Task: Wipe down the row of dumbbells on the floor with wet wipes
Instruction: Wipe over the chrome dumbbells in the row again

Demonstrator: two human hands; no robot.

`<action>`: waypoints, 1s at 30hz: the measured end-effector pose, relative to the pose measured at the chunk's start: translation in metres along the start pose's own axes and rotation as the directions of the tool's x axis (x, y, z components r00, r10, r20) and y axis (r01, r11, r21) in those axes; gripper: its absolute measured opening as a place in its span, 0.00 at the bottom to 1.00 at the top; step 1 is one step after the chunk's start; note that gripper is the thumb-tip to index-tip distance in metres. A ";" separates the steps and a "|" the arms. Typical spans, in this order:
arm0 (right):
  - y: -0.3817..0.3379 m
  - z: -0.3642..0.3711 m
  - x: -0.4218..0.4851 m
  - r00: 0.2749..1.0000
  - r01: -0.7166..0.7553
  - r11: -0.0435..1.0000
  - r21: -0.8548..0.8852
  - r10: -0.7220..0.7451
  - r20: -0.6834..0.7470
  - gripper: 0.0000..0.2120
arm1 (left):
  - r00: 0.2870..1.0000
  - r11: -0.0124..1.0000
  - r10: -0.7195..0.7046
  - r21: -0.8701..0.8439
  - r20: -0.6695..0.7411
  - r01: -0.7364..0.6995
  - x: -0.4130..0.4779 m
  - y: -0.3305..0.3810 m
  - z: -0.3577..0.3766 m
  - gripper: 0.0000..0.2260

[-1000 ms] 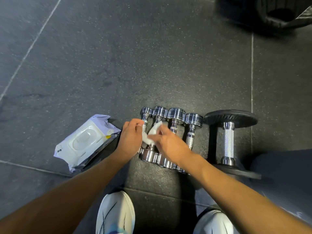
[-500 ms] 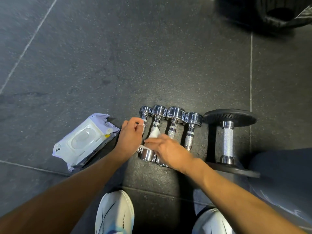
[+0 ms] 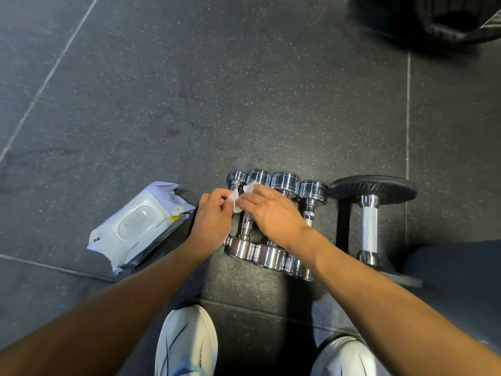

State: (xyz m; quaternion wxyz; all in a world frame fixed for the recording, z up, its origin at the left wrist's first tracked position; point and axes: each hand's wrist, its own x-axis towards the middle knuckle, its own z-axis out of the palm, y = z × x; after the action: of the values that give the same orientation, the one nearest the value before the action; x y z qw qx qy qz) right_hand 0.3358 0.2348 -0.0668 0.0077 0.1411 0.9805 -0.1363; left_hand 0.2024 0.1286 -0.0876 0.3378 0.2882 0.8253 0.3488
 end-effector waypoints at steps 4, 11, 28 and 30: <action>-0.003 0.002 -0.002 0.994 -0.058 0.998 -0.020 0.059 0.087 0.18 | 0.999 0.999 0.039 0.035 0.001 -0.039 -0.001 -0.002 0.000 0.10; -0.020 -0.003 0.000 0.944 0.053 0.997 0.062 -0.070 0.322 0.09 | 1.000 0.999 0.029 0.034 0.010 -0.029 0.000 -0.001 0.001 0.12; -0.002 -0.018 0.010 0.907 -0.361 0.874 0.324 0.249 0.340 0.29 | 1.000 0.999 0.018 0.050 -0.001 -0.018 0.000 -0.002 0.003 0.15; -0.007 -0.022 0.008 0.898 -0.401 0.834 0.379 0.277 0.341 0.29 | 1.000 0.999 0.019 0.047 -0.006 -0.018 0.000 -0.003 0.004 0.15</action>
State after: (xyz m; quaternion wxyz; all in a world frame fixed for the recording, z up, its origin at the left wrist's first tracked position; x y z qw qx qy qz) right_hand 0.3263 0.2369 -0.0440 0.1346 0.2923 0.8722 -0.3685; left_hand 0.2041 0.1284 -0.0920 0.3250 0.3026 0.8317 0.3332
